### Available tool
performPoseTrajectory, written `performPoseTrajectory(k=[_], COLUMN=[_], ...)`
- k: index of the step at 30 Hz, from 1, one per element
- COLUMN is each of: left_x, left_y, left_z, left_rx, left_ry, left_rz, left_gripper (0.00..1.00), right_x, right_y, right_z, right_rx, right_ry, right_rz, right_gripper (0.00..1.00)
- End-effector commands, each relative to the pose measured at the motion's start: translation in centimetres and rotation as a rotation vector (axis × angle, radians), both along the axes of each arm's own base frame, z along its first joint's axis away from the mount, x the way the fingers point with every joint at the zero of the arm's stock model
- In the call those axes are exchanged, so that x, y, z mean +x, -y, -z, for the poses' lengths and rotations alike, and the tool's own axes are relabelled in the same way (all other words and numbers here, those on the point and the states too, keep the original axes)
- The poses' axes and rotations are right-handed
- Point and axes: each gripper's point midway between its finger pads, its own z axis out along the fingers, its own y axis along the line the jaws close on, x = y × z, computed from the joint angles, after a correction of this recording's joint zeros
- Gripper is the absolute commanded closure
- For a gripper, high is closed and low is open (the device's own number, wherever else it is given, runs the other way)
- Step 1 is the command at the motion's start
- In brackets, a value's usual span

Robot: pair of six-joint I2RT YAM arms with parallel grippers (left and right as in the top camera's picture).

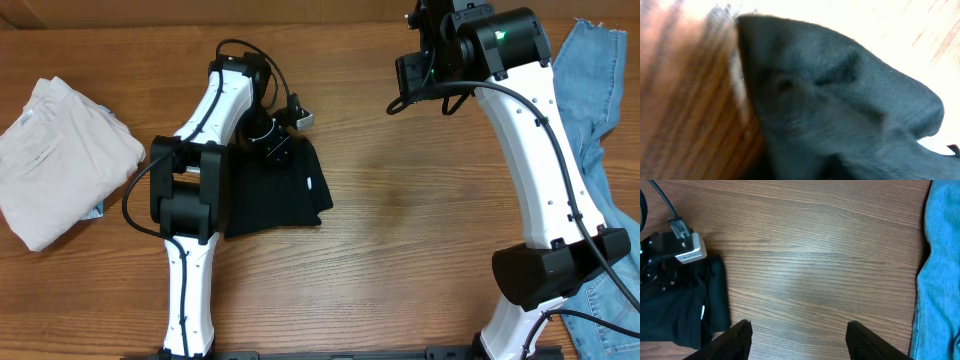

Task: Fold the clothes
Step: 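Carry the folded black shirt left onto the white shirt with the left gripper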

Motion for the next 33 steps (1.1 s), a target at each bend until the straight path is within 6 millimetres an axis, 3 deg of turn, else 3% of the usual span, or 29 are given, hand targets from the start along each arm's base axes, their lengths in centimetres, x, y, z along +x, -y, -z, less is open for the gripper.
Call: performPoseTrajectory(k=[1,4,7,13,15,16,20,28,33], left_x=[-0.9,-1.0,-0.2,3.9,5.1,5.6,5.8,4.9,3.6], left_y=[-0.1,-0.3,-1.0,-4.4,-6.5,-8.6,-12.8,-18.2,-22.0], left_z=[1.7,1.6,0.2,-6.5,-9.0,-11.1,-14.6,-22.1,-24.8], left_rx=[0.014,0.017,0.035,0.049,0.103,0.171,0.322,0.423,0.440], left_ry=[-0.060,-0.065,-0.070,0.052,0.130,0.195,0.304,0.482,0.517], left_rz=[-0.009,-0.014,-0.077,-0.279,-0.349,-0.409,-0.510,-0.752,-0.915], left_gripper=[0.96,0.96,0.96,0.96,0.96,0.96,0.96,0.96,0.96], right_x=[0.0,0.0,0.0,0.0,0.1,0.1,0.2,0.4,0.2], right_y=[0.1,0.1,0.2,0.2,0.3,0.5,0.9,2.0,2.7], right_z=[-1.2,-1.2,-1.1,-1.1,-1.1,-1.1,-1.1,-1.1,-0.9], right_rx=[0.012,0.012,0.011,0.008,0.008,0.008,0.009,0.006,0.002], right_ry=[0.031,0.031,0.031,0.032,0.032,0.032,0.032,0.027,0.013], right_rz=[0.000,0.000,0.001,0.002,0.005,0.009,0.020,0.045,0.059], right_gripper=[0.36,0.36,0.36,0.36,0.36,0.36,0.36,0.36,0.36])
